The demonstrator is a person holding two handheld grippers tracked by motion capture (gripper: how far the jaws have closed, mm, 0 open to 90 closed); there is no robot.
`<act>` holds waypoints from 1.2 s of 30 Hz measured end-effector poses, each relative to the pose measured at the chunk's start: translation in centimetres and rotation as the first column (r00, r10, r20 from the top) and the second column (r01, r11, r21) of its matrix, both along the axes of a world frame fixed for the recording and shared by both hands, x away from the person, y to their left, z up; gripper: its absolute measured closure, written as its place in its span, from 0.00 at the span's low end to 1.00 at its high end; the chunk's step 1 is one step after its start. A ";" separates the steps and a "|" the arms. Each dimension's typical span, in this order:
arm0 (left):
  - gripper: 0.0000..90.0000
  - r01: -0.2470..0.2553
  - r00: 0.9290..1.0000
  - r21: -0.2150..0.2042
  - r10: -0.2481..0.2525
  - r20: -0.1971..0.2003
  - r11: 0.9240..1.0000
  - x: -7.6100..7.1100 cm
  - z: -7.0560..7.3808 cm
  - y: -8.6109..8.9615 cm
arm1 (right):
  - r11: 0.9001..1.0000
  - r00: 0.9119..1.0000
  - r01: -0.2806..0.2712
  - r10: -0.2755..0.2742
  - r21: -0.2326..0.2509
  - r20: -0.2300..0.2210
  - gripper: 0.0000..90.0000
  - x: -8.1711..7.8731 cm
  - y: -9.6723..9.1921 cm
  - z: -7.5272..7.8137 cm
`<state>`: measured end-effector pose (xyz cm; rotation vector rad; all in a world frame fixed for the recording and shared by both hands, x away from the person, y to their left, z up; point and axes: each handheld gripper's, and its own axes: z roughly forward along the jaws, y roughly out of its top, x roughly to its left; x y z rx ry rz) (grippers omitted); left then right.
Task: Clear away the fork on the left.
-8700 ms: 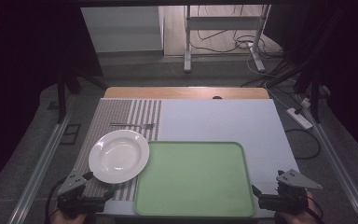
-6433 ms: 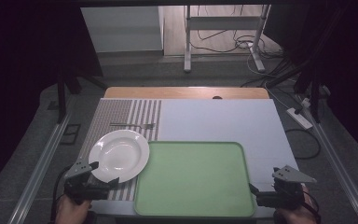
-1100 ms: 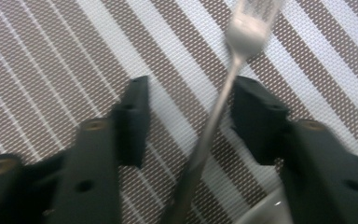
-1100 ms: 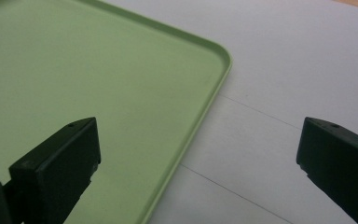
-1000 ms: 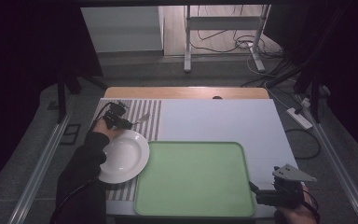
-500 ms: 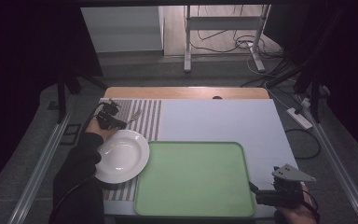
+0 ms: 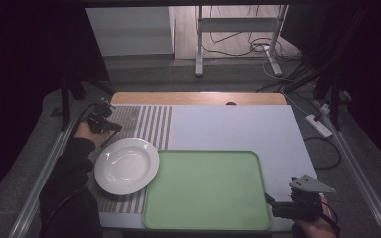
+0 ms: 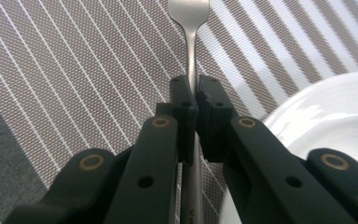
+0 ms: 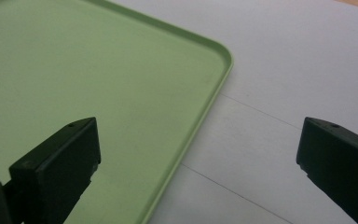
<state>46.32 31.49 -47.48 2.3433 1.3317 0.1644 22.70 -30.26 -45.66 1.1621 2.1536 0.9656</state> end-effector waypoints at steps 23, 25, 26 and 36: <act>0.95 0.119 0.993 -0.102 -0.119 0.001 0.988 -4.0 1.7 -6.2 | 1.000 1.000 0.001 -0.001 0.001 0.004 0.00 0.0 0.0 0.0; 0.95 0.129 0.992 -0.101 -0.130 0.000 0.986 -4.6 1.6 -6.8 | 1.000 1.000 0.002 -0.002 0.001 0.003 0.00 0.0 0.0 0.0; 0.95 0.130 0.991 -0.105 -0.130 -0.001 0.986 -4.7 1.6 -7.0 | 1.000 1.000 0.001 -0.001 0.000 0.001 0.00 0.0 0.0 0.0; 0.95 0.194 0.981 -0.113 -0.193 0.016 0.975 -7.3 1.8 -9.9 | 1.000 1.000 0.001 -0.001 -0.001 0.003 0.00 0.0 0.0 0.0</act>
